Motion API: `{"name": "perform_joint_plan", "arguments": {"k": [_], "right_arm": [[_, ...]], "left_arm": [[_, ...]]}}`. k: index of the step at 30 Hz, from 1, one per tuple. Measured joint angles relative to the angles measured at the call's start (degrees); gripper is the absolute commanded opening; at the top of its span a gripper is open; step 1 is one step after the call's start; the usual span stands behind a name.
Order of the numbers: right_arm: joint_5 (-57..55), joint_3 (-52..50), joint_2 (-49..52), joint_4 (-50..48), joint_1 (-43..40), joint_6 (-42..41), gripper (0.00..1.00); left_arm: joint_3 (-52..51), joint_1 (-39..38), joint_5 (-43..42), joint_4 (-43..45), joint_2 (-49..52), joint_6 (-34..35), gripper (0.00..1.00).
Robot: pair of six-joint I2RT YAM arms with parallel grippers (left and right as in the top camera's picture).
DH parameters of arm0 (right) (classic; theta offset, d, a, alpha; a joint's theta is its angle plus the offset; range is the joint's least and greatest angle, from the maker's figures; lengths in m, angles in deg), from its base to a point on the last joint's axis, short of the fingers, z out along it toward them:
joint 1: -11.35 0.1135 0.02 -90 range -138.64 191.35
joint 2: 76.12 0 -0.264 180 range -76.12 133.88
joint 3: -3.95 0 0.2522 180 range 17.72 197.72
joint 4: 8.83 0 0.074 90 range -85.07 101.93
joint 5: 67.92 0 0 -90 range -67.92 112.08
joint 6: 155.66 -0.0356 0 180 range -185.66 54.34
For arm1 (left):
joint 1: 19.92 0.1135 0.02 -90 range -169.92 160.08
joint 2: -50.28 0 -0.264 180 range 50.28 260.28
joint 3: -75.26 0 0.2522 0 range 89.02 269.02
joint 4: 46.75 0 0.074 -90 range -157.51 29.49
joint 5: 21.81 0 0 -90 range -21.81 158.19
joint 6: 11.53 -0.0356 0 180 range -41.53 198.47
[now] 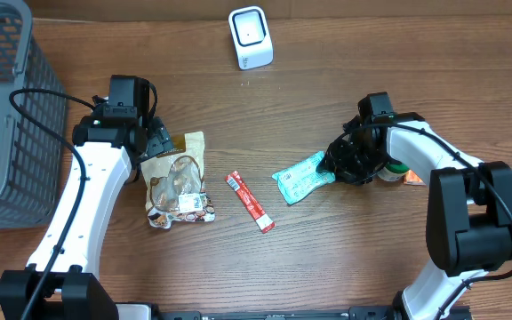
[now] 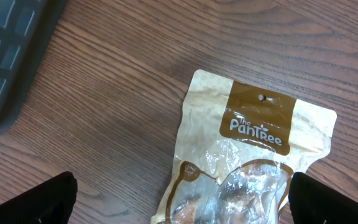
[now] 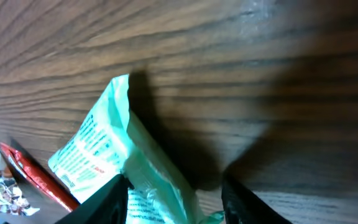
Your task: Scan the item barcode
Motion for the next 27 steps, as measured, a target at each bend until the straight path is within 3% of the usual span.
{"name": "perform_joint_plan", "arguments": {"k": [18,24,27], "right_arm": [[-0.09,-0.13,0.0,-2.4,0.0,0.63,0.49],[-0.02,-0.13,0.0,-2.16,0.0,1.22,0.55],[0.17,-0.13,0.0,-1.38,0.0,1.03,0.52]], "left_arm": [[0.0,0.0,0.0,0.0,0.0,0.02,0.99],[0.0,0.0,0.0,0.0,0.0,0.0,0.99],[0.0,0.0,0.0,0.0,0.0,0.02,1.0]]}}
